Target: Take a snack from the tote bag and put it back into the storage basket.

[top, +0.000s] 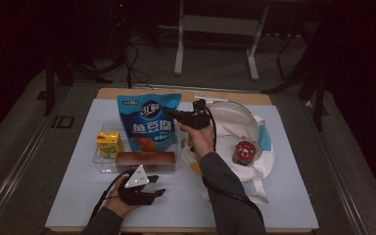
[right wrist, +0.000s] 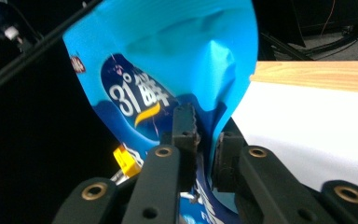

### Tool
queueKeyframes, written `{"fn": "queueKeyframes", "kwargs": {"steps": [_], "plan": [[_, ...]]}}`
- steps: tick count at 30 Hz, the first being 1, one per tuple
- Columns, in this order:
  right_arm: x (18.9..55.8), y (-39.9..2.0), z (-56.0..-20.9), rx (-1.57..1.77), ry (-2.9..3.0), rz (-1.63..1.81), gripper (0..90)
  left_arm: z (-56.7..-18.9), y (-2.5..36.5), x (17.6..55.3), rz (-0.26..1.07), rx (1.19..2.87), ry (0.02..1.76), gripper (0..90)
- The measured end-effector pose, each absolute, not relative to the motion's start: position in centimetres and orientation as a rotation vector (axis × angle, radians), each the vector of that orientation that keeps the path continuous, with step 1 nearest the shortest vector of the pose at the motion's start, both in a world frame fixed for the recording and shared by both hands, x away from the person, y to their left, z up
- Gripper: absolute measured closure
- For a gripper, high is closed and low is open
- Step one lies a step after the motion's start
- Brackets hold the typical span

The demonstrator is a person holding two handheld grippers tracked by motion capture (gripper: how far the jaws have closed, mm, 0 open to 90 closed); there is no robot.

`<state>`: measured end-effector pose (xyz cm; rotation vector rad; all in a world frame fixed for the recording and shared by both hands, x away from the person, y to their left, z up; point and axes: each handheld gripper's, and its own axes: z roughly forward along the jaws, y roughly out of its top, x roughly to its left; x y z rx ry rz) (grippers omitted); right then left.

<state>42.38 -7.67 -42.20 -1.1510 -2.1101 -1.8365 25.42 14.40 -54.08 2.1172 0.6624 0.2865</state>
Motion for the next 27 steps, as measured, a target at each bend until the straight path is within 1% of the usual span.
{"fn": "queueKeyframes", "kwargs": {"steps": [4, 5, 6, 12, 17, 20, 24, 27], "plan": [[41.9, -7.5, -42.2, -1.105, -2.261, -1.785, 74.9, -54.1, 14.4, 25.4, 0.286, 2.117, 0.665, 45.2], [41.9, -7.5, -42.2, -1.105, -2.261, -1.785, 74.9, -54.1, 14.4, 25.4, 0.286, 2.117, 0.665, 45.2], [41.5, -7.1, -42.4, -1.087, -2.353, -1.755, 71.9, -54.1, 14.4, 25.4, 0.285, 2.118, 0.664, 45.2], [40.7, -6.7, -43.1, -1.059, -2.503, -1.703, 63.5, -54.1, 14.4, 25.4, 0.286, 2.119, 0.663, 45.1], [40.6, -6.4, -43.4, -1.042, -2.566, -1.664, 57.2, -54.1, 14.4, 25.4, 0.288, 2.118, 0.663, 44.4], [40.5, -5.9, -44.1, -1.035, -2.656, -1.583, 53.4, -54.1, 14.4, 25.4, 0.288, 2.119, 0.664, 44.4], [40.3, -5.5, -44.8, -1.033, -2.694, -1.545, 49.9, -54.1, 14.3, 25.4, 0.288, 2.120, 0.664, 44.4], [40.0, -5.0, -45.0, -1.008, -2.737, -1.511, 50.4, -54.1, 14.3, 25.4, 0.288, 2.120, 0.663, 44.4]]}}
